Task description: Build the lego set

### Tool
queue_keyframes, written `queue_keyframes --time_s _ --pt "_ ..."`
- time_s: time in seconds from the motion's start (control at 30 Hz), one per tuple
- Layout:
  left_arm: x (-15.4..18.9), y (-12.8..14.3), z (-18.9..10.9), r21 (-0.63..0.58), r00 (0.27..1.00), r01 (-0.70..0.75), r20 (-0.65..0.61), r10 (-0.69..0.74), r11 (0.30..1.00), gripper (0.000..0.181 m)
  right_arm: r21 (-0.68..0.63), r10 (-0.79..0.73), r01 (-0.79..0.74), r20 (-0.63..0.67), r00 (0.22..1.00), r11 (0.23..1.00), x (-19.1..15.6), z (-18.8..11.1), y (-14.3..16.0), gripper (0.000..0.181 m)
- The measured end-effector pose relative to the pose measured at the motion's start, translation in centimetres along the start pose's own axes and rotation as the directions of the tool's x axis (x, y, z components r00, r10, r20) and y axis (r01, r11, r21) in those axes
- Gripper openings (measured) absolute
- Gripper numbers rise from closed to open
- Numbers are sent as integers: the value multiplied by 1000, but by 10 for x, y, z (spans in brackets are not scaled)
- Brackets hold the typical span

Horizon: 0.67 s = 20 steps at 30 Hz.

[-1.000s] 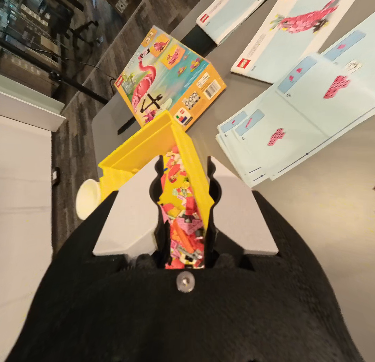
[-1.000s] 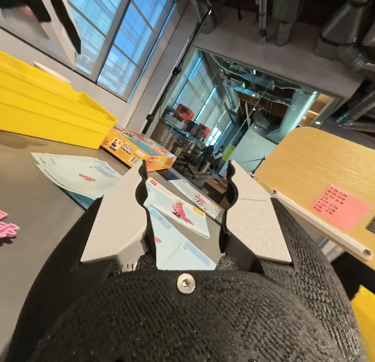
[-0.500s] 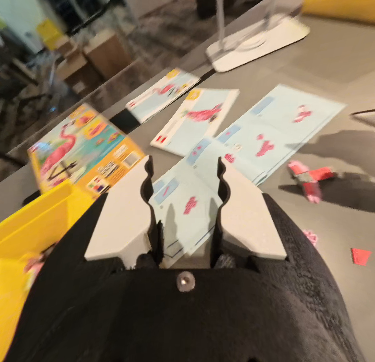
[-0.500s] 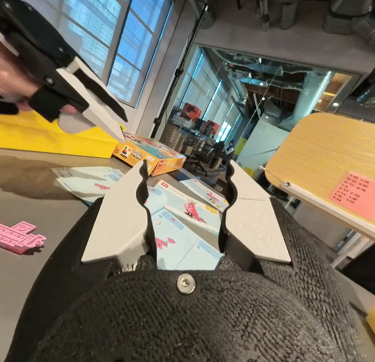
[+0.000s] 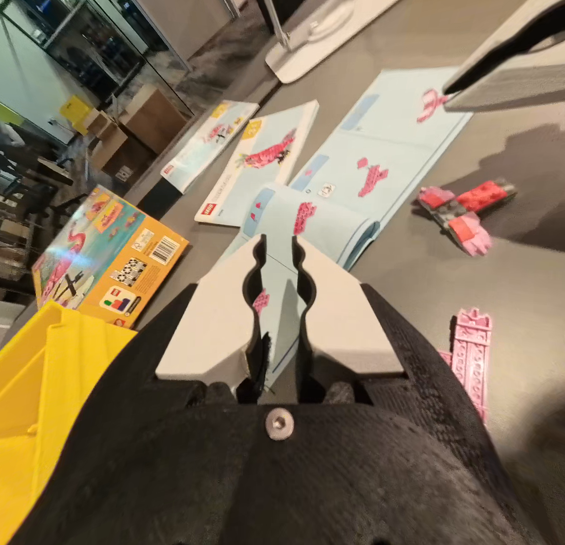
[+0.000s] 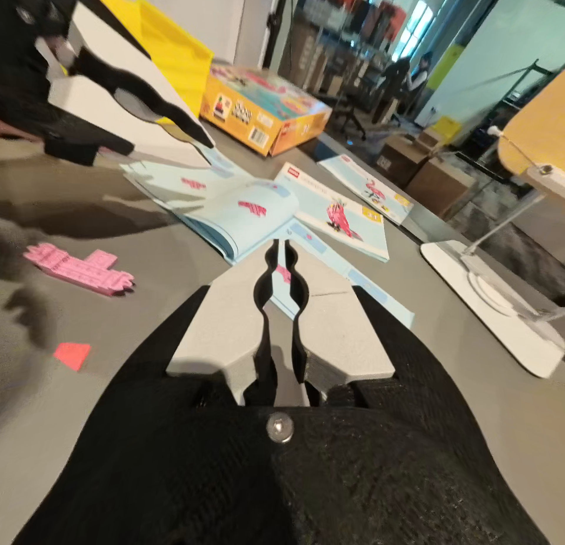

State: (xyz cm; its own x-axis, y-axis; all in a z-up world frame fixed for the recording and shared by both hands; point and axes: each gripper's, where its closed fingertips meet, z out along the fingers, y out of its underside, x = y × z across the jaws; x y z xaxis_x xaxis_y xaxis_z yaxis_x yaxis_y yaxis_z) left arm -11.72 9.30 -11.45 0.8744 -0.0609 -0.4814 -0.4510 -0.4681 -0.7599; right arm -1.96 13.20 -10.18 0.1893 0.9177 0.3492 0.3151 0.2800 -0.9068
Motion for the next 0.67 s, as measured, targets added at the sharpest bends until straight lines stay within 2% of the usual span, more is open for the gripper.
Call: queue_keyframes --time_s 0.1,0.23,0.37,0.67 --pt "19 5 4 -34 998 -15 -60 13 999 6 -111 -71 69 -8 997 991 -4 3 14 0" --pt "39 7 6 -65 993 -69 -102 62 995 0 -227 -75 83 44 996 970 -15 6 34 0" --pt "58 9 7 -78 984 -95 -157 82 992 0 -214 -106 120 75 992 969 -25 7 33 0" --pt "67 8 7 -60 980 -107 -176 95 992 0 -222 -177 204 138 975 953 -44 8 40 0"
